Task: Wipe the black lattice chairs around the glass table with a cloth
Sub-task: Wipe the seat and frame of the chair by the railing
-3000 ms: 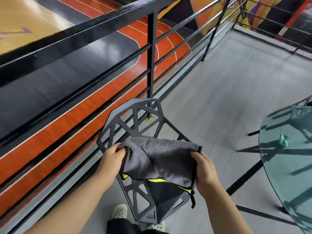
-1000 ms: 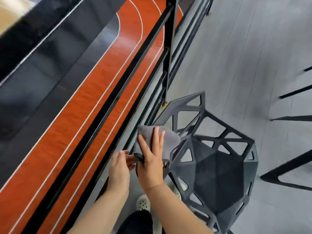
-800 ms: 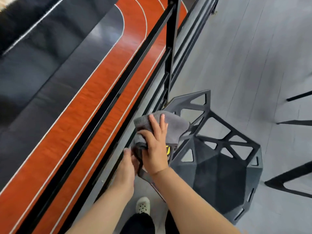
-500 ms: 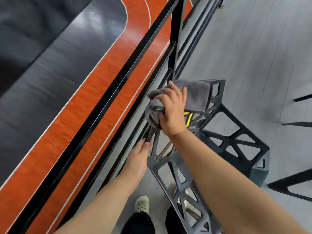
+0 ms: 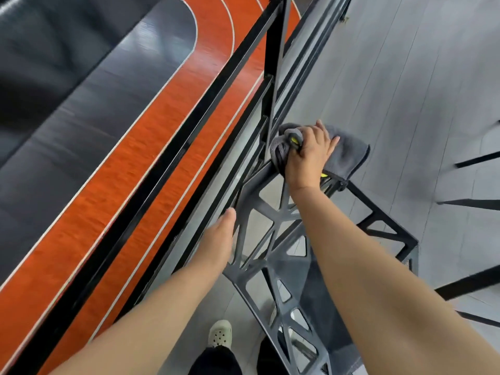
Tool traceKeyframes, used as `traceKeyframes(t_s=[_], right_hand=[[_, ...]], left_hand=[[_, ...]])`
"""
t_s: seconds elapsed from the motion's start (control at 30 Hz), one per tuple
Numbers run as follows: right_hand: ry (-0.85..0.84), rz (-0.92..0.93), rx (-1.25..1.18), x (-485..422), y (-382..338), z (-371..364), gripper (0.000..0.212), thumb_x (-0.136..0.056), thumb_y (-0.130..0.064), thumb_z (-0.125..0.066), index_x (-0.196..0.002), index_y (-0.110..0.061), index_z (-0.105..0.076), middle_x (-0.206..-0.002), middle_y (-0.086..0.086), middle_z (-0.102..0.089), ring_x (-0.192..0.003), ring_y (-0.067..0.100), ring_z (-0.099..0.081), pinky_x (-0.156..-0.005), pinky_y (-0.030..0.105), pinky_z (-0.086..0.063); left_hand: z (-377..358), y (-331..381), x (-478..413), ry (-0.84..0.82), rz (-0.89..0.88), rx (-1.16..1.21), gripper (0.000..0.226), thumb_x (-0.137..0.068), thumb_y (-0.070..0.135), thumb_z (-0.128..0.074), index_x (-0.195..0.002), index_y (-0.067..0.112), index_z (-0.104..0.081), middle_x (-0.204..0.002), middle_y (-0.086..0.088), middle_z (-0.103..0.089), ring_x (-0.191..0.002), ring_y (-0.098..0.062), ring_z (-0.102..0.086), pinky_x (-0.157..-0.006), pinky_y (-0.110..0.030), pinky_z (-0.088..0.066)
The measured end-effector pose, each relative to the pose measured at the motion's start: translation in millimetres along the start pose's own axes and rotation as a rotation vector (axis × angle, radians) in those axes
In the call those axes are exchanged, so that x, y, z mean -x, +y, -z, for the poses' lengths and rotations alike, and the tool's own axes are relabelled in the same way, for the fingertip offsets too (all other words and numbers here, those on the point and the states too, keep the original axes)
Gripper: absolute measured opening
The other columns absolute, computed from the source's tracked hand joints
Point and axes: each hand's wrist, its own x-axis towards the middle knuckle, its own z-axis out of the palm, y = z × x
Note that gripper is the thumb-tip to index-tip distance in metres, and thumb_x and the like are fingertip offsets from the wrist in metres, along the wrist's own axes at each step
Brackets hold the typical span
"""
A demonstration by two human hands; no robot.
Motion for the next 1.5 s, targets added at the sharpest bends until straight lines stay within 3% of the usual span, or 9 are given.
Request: traceKeyframes(t_s=[0.17,0.27,0.5,0.63,0.77,0.97,1.2,1.33,1.5], right_hand=[[0.007,-0.058,-0.185,43,-18,-13,0.038,-0.075,0.004,-0.047,-0.104,-0.015,-0.06,-0.143,0.002,-0.041,-0.145,0.024,-0.008,-0.116,0.052,0.008],[-0.033,-0.038,-0.275,77,-23,-28,0.045,-0.075,0.001,-0.051,-0.114,-0.02,-0.058,-0.154,-0.004,-0.019,-0.146,0.021,0.006,-0.116,0.053,0.004],[-0.007,0.049,-0.062,32,21,-26,0.058,-0.078,-0.026,-0.058,-0.136,-0.033,-0.048,-0.155,-0.001,-0.023,-0.146,0.024,0.006,-0.113,0.057,0.01],[0.203,-0.171,-0.162,-11,50,-24,0.054,-0.077,-0.035,-0.045,-0.129,-0.024,-0.057,-0.151,0.007,-0.03,-0.144,0.03,0.0,-0.111,0.063,0.002],[0.352,-0.266,-0.255,-24,68,-30,0.047,-0.081,-0.022,-0.047,-0.127,-0.03,-0.055,-0.15,0.003,-0.032,-0.145,0.023,-0.006,-0.115,0.051,0.003],[0.43,-0.691,-0.545,-39,134,-27,0.026,-0.086,-0.023,-0.052,-0.111,-0.023,-0.059,-0.12,0.004,-0.06,-0.117,0.024,-0.054,-0.094,0.032,-0.044],[0.725,-0.903,-0.754,-35,103,-32,0.026,-0.096,-0.016,-0.044,-0.115,-0.02,-0.061,-0.114,-0.001,-0.064,-0.104,0.014,-0.061,-0.095,0.028,-0.047],[0.876,-0.838,-0.838,-18,62,-20,0.035,-0.092,0.006,-0.038,-0.11,-0.011,-0.062,-0.111,0.009,-0.066,-0.101,0.022,-0.063,-0.09,0.027,-0.051],[0.614,-0.509,-0.681,53,20,-47,0.041,-0.085,0.003,-0.043,-0.099,-0.031,-0.062,-0.104,-0.008,-0.06,-0.103,0.018,-0.055,-0.091,0.025,-0.042]], left_hand=[[-16,68,-50,-0.046,-0.218,0.274,0.054,-0.101,0.046,-0.011,-0.146,0.025,-0.031,-0.15,0.008,-0.034,-0.135,-0.004,-0.028,-0.106,-0.023,-0.015],[-25,70,-72,-0.019,-0.27,0.398,0.055,-0.1,0.051,-0.017,-0.14,0.023,-0.042,-0.139,0.001,-0.05,-0.132,-0.013,-0.042,-0.113,-0.034,-0.027],[-34,59,-78,0.163,-0.353,-0.1,0.044,-0.099,0.045,-0.03,-0.139,0.032,-0.044,-0.139,0.007,-0.049,-0.13,-0.011,-0.043,-0.111,-0.036,-0.032],[-45,66,-67,0.392,-0.425,-0.694,0.041,-0.098,0.041,-0.03,-0.133,0.031,-0.049,-0.122,-0.001,-0.063,-0.109,-0.025,-0.057,-0.082,-0.033,-0.044],[-45,63,-73,0.414,-0.468,-0.711,0.04,-0.097,0.04,-0.028,-0.124,0.028,-0.055,-0.107,0.004,-0.066,-0.095,-0.019,-0.06,-0.071,-0.029,-0.044],[-41,55,-77,0.433,-0.523,-0.682,0.036,-0.096,0.041,-0.029,-0.107,0.03,-0.061,-0.078,0.016,-0.056,-0.071,-0.008,-0.052,-0.056,-0.024,-0.037],[-40,53,-82,0.469,-0.545,-0.718,0.03,-0.096,0.038,-0.028,-0.071,0.031,-0.043,-0.058,0.01,-0.041,-0.058,-0.012,-0.046,-0.051,-0.028,-0.029],[-44,50,-79,0.467,-0.562,-0.722,0.035,-0.096,0.038,-0.028,-0.064,0.026,-0.04,-0.055,0.007,-0.04,-0.054,-0.01,-0.043,-0.049,-0.028,-0.025],[-43,48,-79,0.45,-0.576,-0.676,0.038,-0.097,0.037,-0.031,-0.062,0.025,-0.04,-0.055,0.005,-0.042,-0.055,-0.013,-0.044,-0.051,-0.03,-0.027]])
